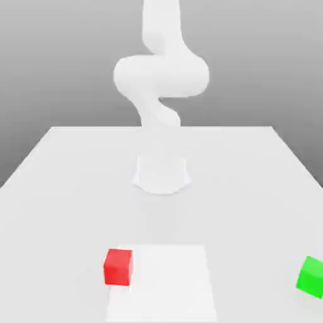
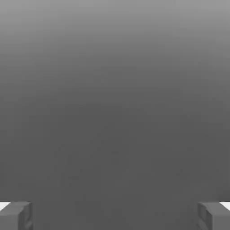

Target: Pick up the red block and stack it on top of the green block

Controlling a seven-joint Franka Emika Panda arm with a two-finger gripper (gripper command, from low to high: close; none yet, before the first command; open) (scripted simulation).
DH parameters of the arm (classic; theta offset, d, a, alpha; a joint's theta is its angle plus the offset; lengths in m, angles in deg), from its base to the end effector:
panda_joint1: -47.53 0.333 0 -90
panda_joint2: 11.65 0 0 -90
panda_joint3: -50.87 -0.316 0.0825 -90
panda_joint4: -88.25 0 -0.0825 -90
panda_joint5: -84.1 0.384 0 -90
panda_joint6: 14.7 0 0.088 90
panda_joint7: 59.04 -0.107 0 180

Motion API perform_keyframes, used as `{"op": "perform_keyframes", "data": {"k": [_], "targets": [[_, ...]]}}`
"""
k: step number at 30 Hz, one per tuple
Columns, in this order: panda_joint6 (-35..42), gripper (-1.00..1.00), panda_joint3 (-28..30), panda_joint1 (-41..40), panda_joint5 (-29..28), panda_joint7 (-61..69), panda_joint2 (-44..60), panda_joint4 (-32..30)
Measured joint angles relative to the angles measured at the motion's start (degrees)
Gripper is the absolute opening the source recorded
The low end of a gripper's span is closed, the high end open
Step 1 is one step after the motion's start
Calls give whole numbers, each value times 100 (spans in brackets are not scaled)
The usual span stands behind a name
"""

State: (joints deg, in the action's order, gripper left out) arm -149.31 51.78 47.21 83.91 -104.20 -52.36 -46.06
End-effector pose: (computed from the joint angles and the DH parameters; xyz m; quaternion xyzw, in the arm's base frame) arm 0.3814 -0.0102 0.6615 -0.8612 0.3683 -0.3233 0.1347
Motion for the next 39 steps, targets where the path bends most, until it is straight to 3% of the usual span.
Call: {"op": "perform_keyframes", "data": {"k": [20, 26, 27, 34, 39], "targets": [[-2311, 0, 678, -409, 120, 753, 4201, -2037], [-3308, 0, 417, -579, 575, 1116, 5451, -1966], [-3437, -100, 355, -629, 626, 1155, 5602, -1944], [-3445, -100, 338, -647, 617, 1147, 5612, -1943], [-2685, -100, 534, -538, 235, 865, 4710, -2081]]}}
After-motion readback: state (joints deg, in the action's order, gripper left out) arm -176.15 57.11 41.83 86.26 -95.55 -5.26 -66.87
